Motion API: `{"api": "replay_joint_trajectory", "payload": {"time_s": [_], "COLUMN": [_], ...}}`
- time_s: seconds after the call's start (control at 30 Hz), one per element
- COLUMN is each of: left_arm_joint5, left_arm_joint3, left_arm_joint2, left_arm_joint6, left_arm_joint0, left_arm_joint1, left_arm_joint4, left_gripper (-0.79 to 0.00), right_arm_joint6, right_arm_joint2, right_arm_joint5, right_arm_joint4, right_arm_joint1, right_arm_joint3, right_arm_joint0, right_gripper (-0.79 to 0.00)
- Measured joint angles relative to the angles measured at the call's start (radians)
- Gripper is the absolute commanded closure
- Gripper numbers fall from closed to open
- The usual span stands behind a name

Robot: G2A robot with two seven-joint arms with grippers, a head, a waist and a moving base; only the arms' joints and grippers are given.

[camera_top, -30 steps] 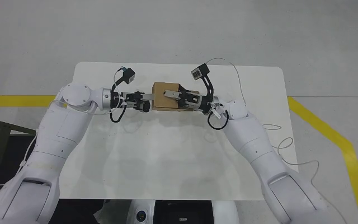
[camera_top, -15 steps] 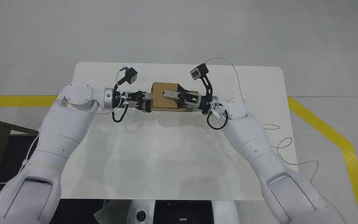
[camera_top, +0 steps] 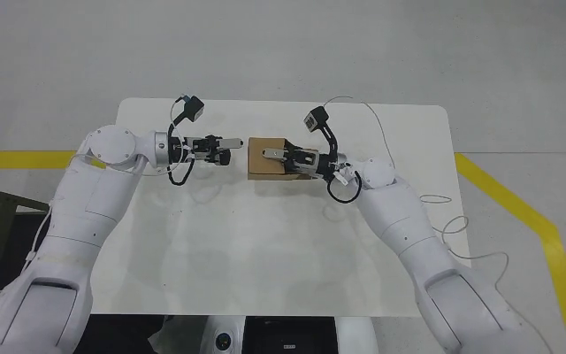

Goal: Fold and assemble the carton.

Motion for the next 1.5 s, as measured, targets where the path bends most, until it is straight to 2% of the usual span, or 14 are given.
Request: {"api": "replay_joint_trajectory", "payload": {"time_s": [0.17,0.47,0.53,0.6,0.77,1.07,1.2,1.27,1.5], "left_arm_joint5": [-0.102,-0.288,-0.338,-0.367,-0.372,-0.371,-0.378,-0.406,-0.608], "left_arm_joint3": [-0.024,-0.083,-0.094,-0.100,-0.104,-0.105,-0.144,-0.150,-0.130], "left_arm_joint2": [-0.039,-0.084,-0.086,-0.087,-0.089,-0.089,-0.093,-0.091,-0.084], "left_arm_joint6": [0.090,0.355,0.392,0.422,0.439,0.439,0.489,0.530,0.746], "left_arm_joint0": [0.021,0.080,0.092,0.101,0.104,0.105,0.128,0.143,0.180], "left_arm_joint1": [0.007,0.021,0.024,0.026,0.027,0.027,0.032,0.033,0.030], "left_arm_joint4": [0.024,0.273,0.343,0.406,0.439,0.440,0.534,0.597,0.843], "left_gripper": [-0.785,-0.785,-0.785,-0.785,-0.785,-0.785,-0.785,-0.785,-0.785], "right_arm_joint6": [-0.033,-0.065,-0.067,-0.069,-0.066,-0.043,-0.030,-0.019,0.000], "right_arm_joint2": [-0.020,-0.047,-0.051,-0.053,-0.052,-0.040,-0.024,-0.015,0.030], "right_arm_joint5": [0.050,0.099,0.105,0.110,0.120,0.170,0.203,0.218,0.274], "right_arm_joint4": [-0.066,-0.137,-0.144,-0.147,-0.163,-0.217,-0.239,-0.245,-0.273], "right_arm_joint1": [-0.001,-0.009,-0.011,-0.013,-0.011,0.005,0.019,0.025,0.055], "right_arm_joint3": [0.037,0.089,0.098,0.104,0.111,0.069,0.029,0.010,-0.078], "right_arm_joint0": [0.005,0.024,0.025,0.025,0.027,0.030,0.020,0.013,-0.020], "right_gripper": [0.000,0.000,-0.228,-0.360,-0.462,-0.474,-0.453,-0.446,-0.422]}}
